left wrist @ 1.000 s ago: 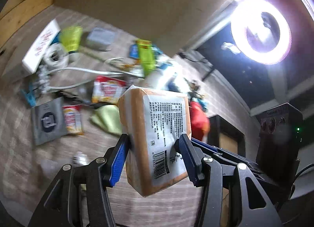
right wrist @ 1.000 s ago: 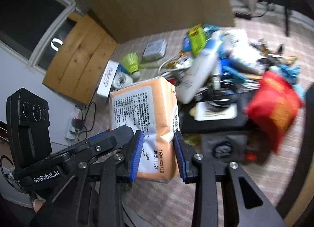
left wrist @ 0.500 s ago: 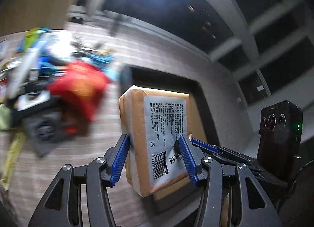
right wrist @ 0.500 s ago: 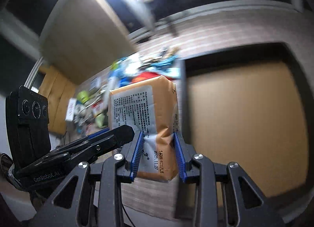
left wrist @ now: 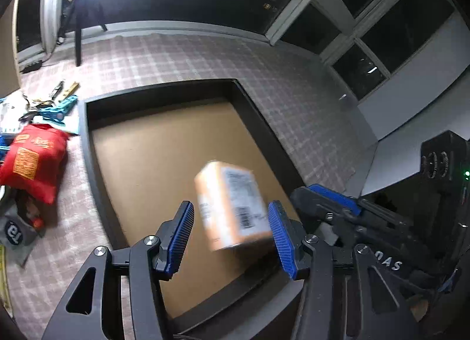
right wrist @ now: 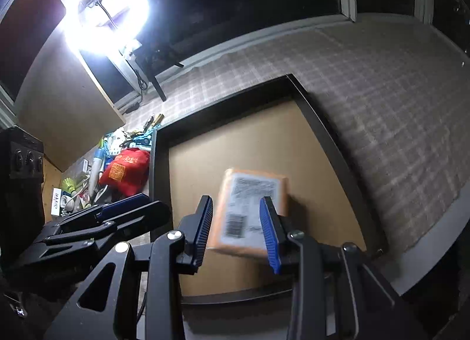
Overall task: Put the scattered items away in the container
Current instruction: 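Carry the orange package to the black tray and release it, then grasp the red drawstring pouch with the left gripper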
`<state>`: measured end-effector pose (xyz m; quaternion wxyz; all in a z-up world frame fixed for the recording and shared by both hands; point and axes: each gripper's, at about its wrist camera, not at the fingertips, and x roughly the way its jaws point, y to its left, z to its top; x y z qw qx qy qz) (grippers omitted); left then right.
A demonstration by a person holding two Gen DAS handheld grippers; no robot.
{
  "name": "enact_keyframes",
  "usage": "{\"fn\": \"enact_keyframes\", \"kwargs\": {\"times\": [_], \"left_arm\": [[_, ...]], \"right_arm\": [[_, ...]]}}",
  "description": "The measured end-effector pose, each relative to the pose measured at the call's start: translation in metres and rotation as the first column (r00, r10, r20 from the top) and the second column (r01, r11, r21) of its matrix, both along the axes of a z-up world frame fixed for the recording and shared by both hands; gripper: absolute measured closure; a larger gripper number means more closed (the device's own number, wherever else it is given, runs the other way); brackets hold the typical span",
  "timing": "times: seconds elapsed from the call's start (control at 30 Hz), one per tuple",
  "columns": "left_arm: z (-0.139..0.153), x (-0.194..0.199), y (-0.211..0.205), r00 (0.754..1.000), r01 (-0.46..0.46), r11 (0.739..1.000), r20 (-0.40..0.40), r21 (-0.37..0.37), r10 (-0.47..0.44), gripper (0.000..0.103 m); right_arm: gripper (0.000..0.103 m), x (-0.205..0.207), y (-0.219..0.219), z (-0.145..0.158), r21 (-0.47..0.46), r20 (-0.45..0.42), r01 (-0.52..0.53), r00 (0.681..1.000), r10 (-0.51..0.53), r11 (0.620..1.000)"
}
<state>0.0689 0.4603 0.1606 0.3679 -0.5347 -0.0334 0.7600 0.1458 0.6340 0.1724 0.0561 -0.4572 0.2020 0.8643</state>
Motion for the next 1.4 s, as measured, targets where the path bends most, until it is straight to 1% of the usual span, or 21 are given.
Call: {"fn": "enact_keyframes", "kwargs": {"times": [0.13, 0.23, 0.37, 0.43, 0.5, 0.57, 0.67, 0.77, 0.83, 0.93, 1.03, 1.17, 1.23, 1.3, 1.4], "left_arm": [[0.002, -0.023, -0.034, 0.997, -0.077, 0.997, -0.004, -0.012, 0.077, 0.053], [0.005, -0.04, -0.061, 0.992, -0.128, 0.991, -0.021, -0.028, 0.127, 0.053], [0.005, -0.068, -0.107, 0.979, -0.202, 0.978, -0.017, -0.047, 0.202, 0.053], [0.004, -0.084, -0.13, 0.969, -0.246, 0.967, -0.009, -0.059, 0.246, 0.053], [-0.001, -0.1, -0.147, 0.961, -0.276, 0.959, 0.006, -0.069, 0.277, 0.053], [-0.007, -0.113, -0.157, 0.955, -0.294, 0.952, 0.018, -0.085, 0.296, 0.053], [-0.024, -0.133, -0.172, 0.945, -0.315, 0.942, 0.052, -0.113, 0.322, 0.053], [-0.043, -0.149, -0.178, 0.941, -0.311, 0.942, 0.102, -0.125, 0.324, 0.053], [-0.054, -0.159, -0.181, 0.935, -0.318, 0.938, 0.119, -0.14, 0.335, 0.051], [-0.068, -0.174, -0.184, 0.928, -0.323, 0.934, 0.144, -0.151, 0.344, 0.051], [-0.078, -0.185, -0.181, 0.927, -0.306, 0.94, 0.18, -0.147, 0.33, 0.05], [-0.091, -0.196, -0.176, 0.924, -0.295, 0.943, 0.205, -0.156, 0.323, 0.049], [-0.1, -0.201, -0.175, 0.918, -0.294, 0.942, 0.228, -0.16, 0.325, 0.048], [-0.108, -0.206, -0.172, 0.913, -0.288, 0.944, 0.252, -0.16, 0.322, 0.047], [-0.116, -0.206, -0.168, 0.91, -0.279, 0.948, 0.274, -0.154, 0.312, 0.047]], "right_arm": [[0.069, -0.015, -0.018, 0.0, -0.015, -0.023, -0.05, 0.998, 0.05, 0.999], [0.069, -0.037, -0.04, 0.001, -0.052, -0.034, -0.107, 0.994, 0.105, 0.993], [0.069, -0.071, -0.076, 0.001, -0.077, -0.036, -0.193, 0.981, 0.19, 0.978], [0.064, -0.089, -0.096, -0.001, -0.093, -0.038, -0.24, 0.971, 0.237, 0.966], [0.061, -0.108, -0.118, -0.009, -0.108, -0.032, -0.269, 0.963, 0.267, 0.957], [0.061, -0.127, -0.134, -0.02, -0.143, -0.013, -0.285, 0.958, 0.286, 0.948], [0.061, -0.152, -0.152, -0.04, -0.191, 0.023, -0.293, 0.953, 0.303, 0.937], [0.061, -0.172, -0.168, -0.062, -0.231, 0.066, -0.292, 0.947, 0.314, 0.928], [0.055, -0.182, -0.174, -0.076, -0.249, 0.094, -0.285, 0.944, 0.316, 0.926], [0.05, -0.194, -0.179, -0.095, -0.285, 0.13, -0.267, 0.941, 0.313, 0.92], [0.046, -0.206, -0.183, -0.11, -0.307, 0.157, -0.245, 0.94, 0.303, 0.92], [0.043, -0.218, -0.19, -0.121, -0.312, 0.173, -0.249, 0.934, 0.313, 0.917], [0.035, -0.222, -0.193, -0.121, -0.296, 0.162, -0.261, 0.934, 0.317, 0.919], [0.032, -0.224, -0.195, -0.121, -0.283, 0.154, -0.269, 0.935, 0.321, 0.92], [0.032, -0.225, -0.2, -0.12, -0.256, 0.132, -0.292, 0.934, 0.332, 0.922]]}}
